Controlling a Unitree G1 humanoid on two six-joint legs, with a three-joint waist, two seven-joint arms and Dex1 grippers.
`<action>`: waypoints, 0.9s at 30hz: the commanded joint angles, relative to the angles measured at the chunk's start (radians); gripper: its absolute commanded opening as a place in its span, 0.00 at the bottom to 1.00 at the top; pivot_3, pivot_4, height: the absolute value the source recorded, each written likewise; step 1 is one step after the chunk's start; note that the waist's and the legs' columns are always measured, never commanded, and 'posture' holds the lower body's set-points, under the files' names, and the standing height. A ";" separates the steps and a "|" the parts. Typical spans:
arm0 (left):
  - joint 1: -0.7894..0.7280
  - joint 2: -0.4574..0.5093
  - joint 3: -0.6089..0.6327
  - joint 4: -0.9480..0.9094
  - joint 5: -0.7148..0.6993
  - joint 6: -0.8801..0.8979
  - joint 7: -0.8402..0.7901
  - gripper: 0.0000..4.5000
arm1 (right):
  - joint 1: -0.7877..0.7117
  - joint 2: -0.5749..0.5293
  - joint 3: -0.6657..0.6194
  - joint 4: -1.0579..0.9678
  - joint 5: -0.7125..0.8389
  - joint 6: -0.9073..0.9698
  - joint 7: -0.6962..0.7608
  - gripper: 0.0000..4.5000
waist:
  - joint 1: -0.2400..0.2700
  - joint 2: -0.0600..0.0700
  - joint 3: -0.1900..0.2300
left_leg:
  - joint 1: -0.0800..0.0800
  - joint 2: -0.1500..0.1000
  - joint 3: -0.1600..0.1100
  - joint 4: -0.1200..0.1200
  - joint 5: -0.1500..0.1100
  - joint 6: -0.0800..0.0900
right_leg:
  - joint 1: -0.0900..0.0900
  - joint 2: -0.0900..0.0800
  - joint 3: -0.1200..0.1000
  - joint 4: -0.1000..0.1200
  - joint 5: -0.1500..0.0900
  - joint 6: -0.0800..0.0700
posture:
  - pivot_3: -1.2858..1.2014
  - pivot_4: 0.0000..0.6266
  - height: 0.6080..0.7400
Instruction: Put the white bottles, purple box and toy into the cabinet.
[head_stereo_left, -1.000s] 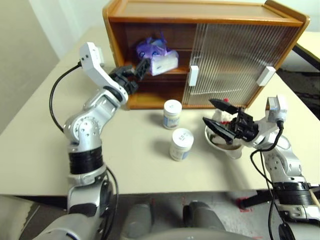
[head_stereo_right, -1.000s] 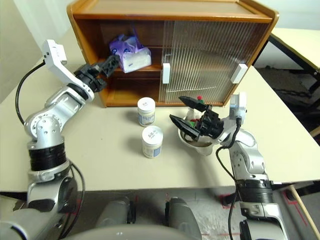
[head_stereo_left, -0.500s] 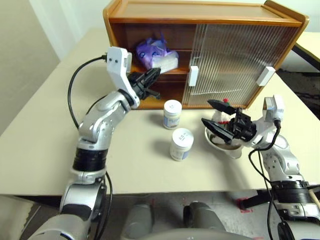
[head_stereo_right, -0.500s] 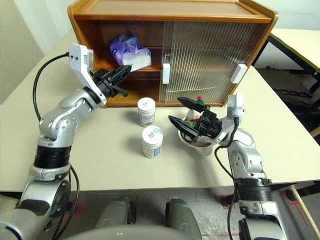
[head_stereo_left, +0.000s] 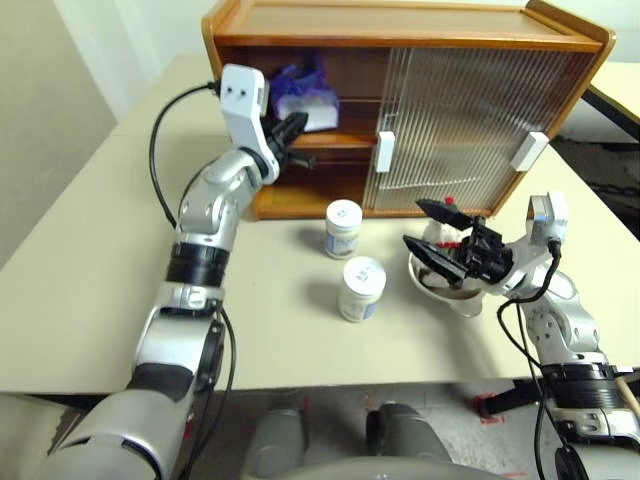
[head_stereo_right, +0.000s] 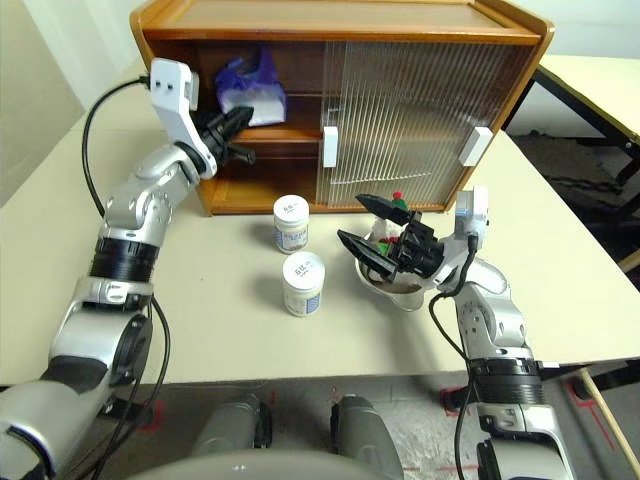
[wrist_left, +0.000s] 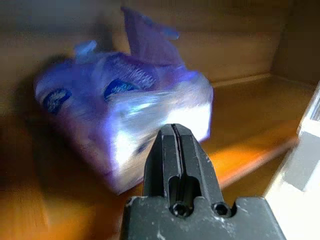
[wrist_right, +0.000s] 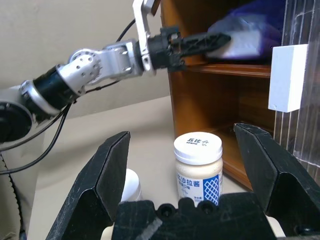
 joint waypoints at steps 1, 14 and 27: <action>-0.021 -0.004 0.017 0.064 0.026 -0.045 -0.015 0.01 | 0.004 -0.003 -0.003 -0.018 -0.002 -0.012 -0.005 1.00 | -0.001 0.000 0.000 | 0.000 0.000 0.000 0.000 0.000 0.000 | 0.000 0.000 0.000 0.000 0.000 0.000 | 0.56 0.00 1.00; 0.265 0.033 0.031 -0.402 -0.164 0.216 -0.187 0.56 | 0.003 -0.015 -0.004 -0.011 0.001 -0.005 0.007 1.00 | -0.001 0.001 0.000 | 0.000 0.001 0.000 0.000 0.000 0.000 | -0.001 0.000 0.001 0.003 0.000 0.000 | 0.57 0.00 1.00; 0.529 0.151 -0.022 -0.406 -0.093 0.030 -0.387 0.99 | -0.025 -0.035 -0.011 0.020 0.006 0.002 0.037 1.00 | 0.010 0.003 -0.001 | 0.002 0.000 0.001 0.000 0.000 0.000 | 0.000 -0.003 0.000 0.004 -0.001 -0.002 | 0.57 0.00 1.00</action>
